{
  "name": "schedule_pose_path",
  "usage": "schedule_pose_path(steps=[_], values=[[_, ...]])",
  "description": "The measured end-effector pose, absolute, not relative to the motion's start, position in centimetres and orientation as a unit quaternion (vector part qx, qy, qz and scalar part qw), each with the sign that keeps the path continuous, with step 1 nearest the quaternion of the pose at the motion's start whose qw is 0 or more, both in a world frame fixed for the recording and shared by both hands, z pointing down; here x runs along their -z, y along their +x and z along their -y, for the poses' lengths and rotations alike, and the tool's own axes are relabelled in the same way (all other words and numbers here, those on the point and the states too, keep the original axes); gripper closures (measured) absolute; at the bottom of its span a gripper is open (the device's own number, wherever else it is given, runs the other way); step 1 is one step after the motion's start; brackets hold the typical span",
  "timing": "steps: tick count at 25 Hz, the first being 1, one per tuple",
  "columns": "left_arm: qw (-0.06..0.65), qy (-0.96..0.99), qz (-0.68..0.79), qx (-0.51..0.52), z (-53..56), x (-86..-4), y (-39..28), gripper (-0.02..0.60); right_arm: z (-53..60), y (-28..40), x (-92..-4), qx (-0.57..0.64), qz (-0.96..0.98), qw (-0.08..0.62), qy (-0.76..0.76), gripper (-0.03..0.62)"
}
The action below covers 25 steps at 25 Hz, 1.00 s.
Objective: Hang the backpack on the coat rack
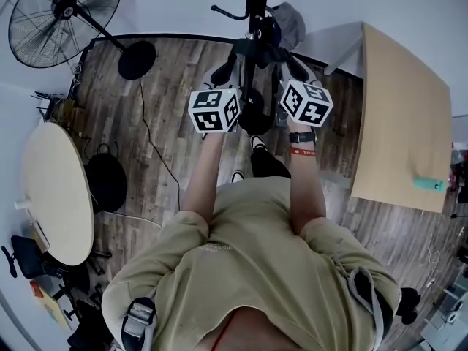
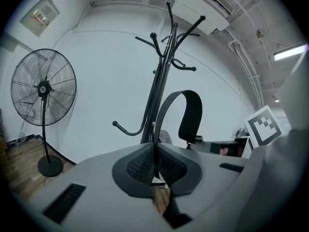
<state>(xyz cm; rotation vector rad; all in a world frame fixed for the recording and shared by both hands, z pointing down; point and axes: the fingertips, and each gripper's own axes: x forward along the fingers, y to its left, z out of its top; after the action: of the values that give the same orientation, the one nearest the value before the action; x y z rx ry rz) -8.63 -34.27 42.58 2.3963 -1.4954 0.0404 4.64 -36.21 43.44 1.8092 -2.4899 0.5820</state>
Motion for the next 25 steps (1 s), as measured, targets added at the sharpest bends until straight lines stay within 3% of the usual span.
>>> schedule_pose_path(steps=[25], values=[[0.199,0.823,0.531,-0.036,41.3,-47.5,-7.7,0.557,43.0,5.7,-49.1,-0.242,0.786,0.032,0.567,0.513]])
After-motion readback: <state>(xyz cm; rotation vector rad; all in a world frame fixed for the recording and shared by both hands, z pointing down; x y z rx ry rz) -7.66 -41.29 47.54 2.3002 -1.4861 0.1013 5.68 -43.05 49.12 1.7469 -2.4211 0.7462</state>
